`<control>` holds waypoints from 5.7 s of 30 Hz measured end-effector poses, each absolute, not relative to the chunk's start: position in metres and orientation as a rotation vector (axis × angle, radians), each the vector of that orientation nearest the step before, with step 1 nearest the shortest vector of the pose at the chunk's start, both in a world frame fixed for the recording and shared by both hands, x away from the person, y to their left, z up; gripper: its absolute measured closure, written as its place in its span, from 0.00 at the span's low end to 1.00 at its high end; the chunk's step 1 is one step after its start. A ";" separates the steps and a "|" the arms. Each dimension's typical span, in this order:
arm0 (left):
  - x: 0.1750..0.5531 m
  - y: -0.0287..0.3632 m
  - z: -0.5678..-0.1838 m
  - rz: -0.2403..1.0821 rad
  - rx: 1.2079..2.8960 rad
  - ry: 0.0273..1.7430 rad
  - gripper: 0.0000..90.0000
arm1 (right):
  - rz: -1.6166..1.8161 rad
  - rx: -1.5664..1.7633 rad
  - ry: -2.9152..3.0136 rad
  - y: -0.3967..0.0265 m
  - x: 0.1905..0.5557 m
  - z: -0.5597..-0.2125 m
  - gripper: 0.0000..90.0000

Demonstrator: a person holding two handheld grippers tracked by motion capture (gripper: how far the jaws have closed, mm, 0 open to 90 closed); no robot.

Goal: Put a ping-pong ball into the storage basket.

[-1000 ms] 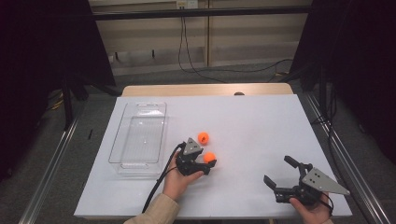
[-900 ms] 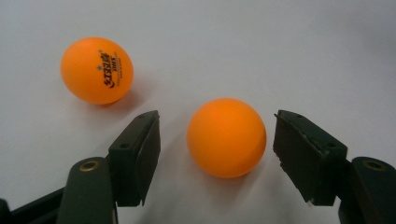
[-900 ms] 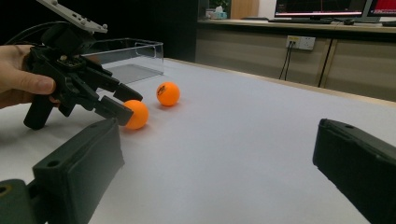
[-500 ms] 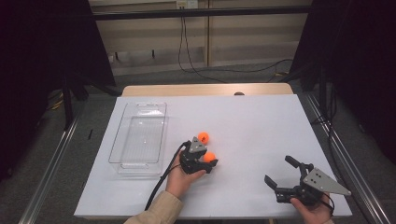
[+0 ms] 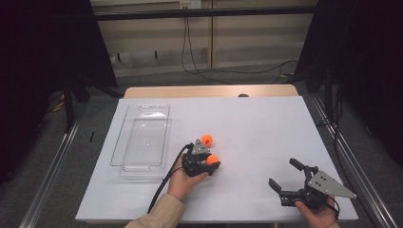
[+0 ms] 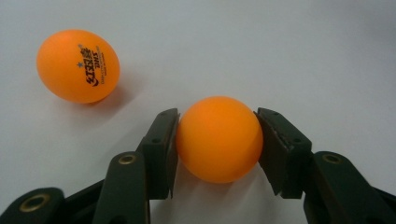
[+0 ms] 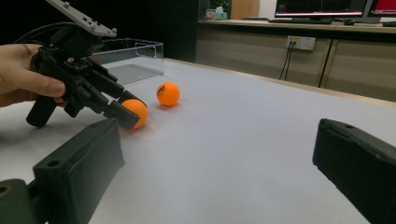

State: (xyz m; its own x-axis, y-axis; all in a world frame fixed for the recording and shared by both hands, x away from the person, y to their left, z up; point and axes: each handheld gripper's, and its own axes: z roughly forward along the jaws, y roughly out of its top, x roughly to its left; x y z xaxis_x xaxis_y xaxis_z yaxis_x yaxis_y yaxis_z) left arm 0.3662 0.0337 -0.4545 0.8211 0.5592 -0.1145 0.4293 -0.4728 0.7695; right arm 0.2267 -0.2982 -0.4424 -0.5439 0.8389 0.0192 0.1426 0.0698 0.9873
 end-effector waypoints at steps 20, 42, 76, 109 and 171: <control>0.366 0.042 -0.444 0.154 2.125 0.755 0.57 | 1.519 0.977 1.766 -0.298 0.227 -0.443 0.01; 0.363 0.048 -0.423 0.153 2.112 0.750 0.57 | 1.525 0.990 1.759 -0.296 0.229 -0.444 0.01; 0.366 0.060 -0.396 0.184 2.110 0.772 0.57 | 1.539 1.000 1.754 -0.297 0.230 -0.445 0.01; 0.371 0.077 -0.375 0.216 2.093 0.801 0.57 | 1.541 0.999 1.759 -0.297 0.230 -0.444 0.01; 0.380 0.103 -0.355 0.259 2.095 0.860 0.57 | 1.544 1.004 1.759 -0.298 0.229 -0.444 0.01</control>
State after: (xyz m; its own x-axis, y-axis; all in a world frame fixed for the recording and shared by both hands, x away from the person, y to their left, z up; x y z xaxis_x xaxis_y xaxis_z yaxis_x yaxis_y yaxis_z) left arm 0.3801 0.1031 -0.3551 0.7436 0.6587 -0.1146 0.4864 -0.4154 0.7687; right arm 0.2294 -0.2982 -0.4439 -0.5439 0.8376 0.0502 0.1582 0.0436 0.9864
